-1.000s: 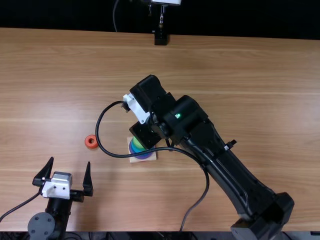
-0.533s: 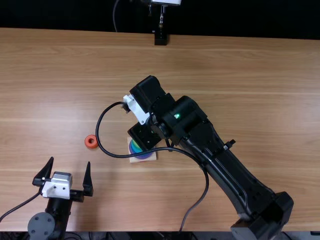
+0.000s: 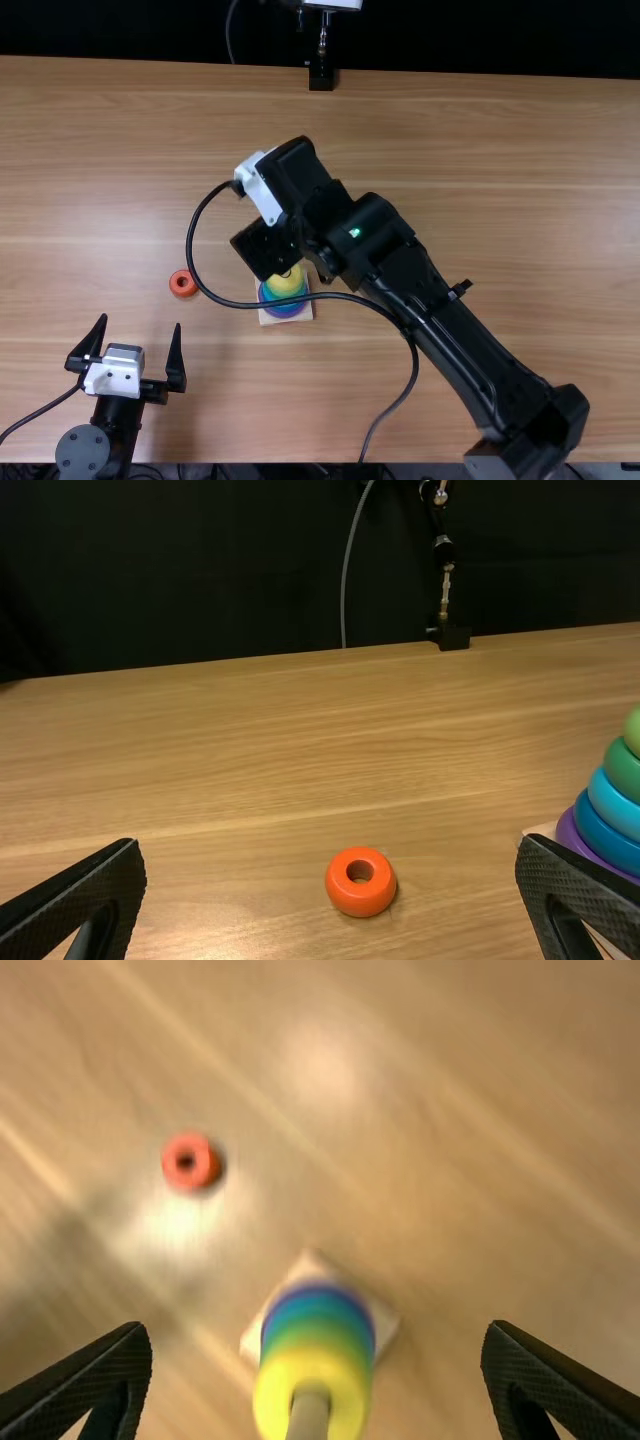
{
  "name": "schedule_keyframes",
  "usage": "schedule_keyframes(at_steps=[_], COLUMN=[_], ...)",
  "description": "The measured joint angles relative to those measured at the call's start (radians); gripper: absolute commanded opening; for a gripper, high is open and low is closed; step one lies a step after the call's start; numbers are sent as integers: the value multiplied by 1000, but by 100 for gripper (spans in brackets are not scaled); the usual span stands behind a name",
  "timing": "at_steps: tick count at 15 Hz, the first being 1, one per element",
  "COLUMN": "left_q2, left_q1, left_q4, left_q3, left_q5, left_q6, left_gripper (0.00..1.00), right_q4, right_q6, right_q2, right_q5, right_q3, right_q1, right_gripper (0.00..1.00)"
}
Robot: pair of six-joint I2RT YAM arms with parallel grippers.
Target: Build the Hanoi tower: stack the rings onto the peg from bottom to top in this color order: purple, dark blue, light blue, dark green, light green, yellow, orange.
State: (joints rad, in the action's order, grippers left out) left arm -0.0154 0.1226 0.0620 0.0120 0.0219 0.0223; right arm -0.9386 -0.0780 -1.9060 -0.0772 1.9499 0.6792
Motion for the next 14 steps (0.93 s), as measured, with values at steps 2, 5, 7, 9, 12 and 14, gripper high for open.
schedule_keyframes(at_steps=[2,5,7,9,12,14], left_q2=[0,0,0,0,0,0], left_q1=[0,0,0,0,0,0], left_q4=[0,0,0,0,0,0], left_q3=[0,0,0,0,0,0], left_q5=[0,-1,0,-1,0,0], left_q6=[0,0,0,-1,0,0], left_gripper=[100,100,100,100,100,100], right_q4=[136,318,429,634,980,1156], right_q6=[20,37,37,42,45,45], right_q2=[113,372,528,704,942,1121], right_q5=[64,141,151,147,129,122], right_q3=[-1,-121,-328,-594,-1007,-1311], right_q1=[-76,-229,-322,-447,-558,-618], right_gripper=[100,100,100,100,100,100])
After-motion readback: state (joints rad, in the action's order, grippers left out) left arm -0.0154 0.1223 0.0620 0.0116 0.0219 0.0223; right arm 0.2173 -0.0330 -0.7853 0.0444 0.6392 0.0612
